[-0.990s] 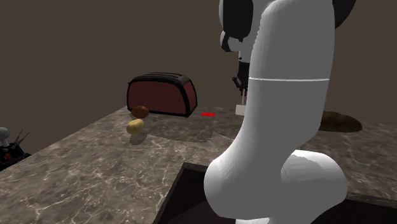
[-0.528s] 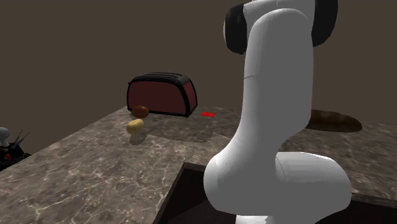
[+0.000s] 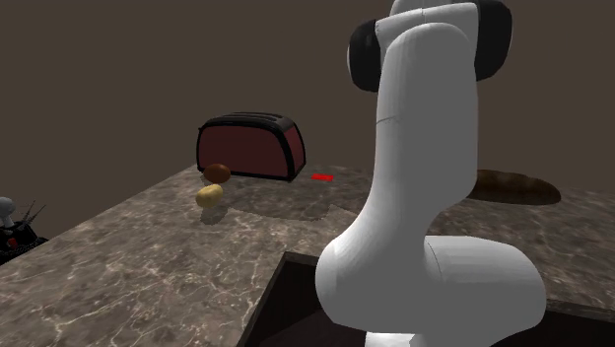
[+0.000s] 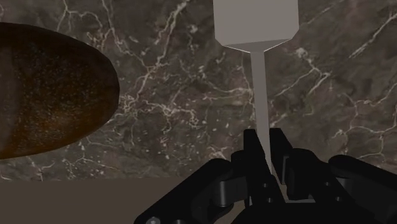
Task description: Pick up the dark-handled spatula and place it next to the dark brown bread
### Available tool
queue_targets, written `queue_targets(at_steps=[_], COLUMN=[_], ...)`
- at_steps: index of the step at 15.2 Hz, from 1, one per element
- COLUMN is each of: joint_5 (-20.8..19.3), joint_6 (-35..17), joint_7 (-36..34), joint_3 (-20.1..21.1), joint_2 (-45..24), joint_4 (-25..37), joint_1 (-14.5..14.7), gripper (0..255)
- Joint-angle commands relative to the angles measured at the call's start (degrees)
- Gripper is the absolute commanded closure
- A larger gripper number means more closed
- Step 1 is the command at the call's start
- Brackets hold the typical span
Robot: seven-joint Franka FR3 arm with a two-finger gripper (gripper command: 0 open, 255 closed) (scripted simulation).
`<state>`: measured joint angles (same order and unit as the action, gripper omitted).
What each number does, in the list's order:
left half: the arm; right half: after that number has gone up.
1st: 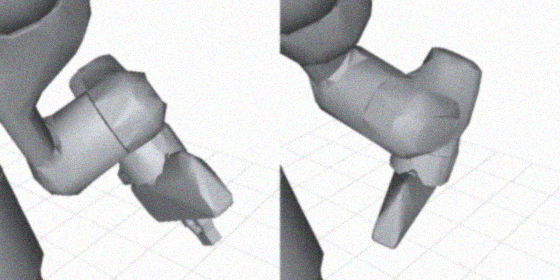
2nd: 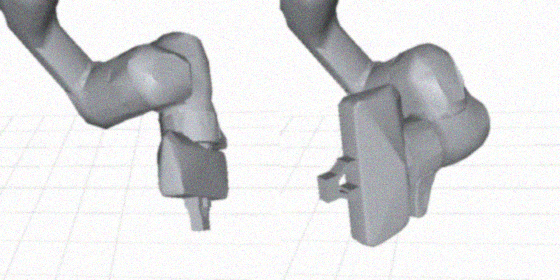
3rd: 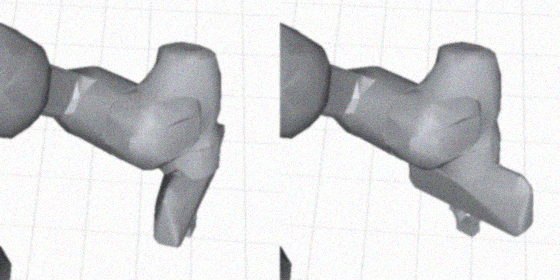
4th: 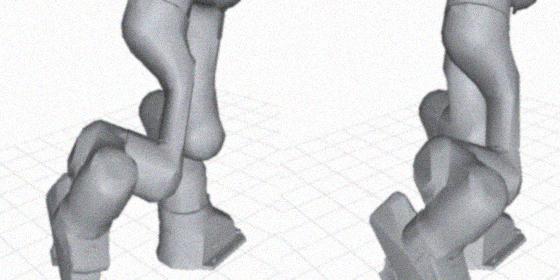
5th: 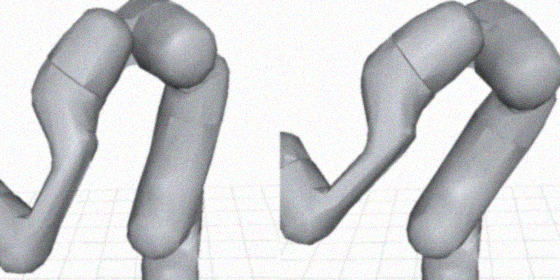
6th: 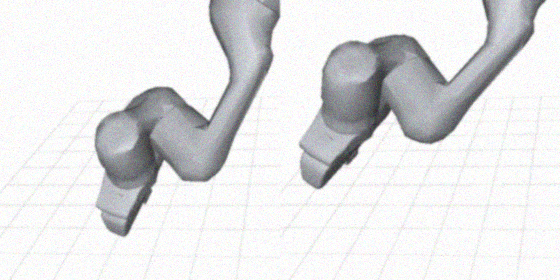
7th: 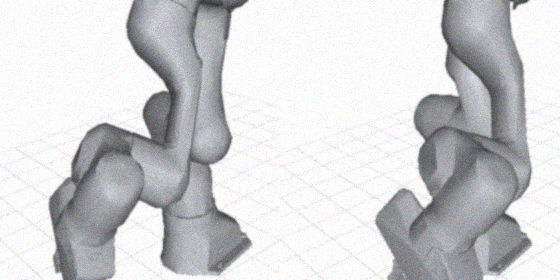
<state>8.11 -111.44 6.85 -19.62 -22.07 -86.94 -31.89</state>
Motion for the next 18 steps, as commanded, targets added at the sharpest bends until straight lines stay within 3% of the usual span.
queue_targets(at_steps=[1, 18], joint_5=[0.1, 2.0], joint_6=[-1.5, -12.7], joint_7=[0.1, 1.4], joint_3=[0.1, 1.0], joint_2=[-0.3, -4.3], joint_4=[-1.2, -8.6], joint_1=[0.1, -0.2], gripper=[255, 255])
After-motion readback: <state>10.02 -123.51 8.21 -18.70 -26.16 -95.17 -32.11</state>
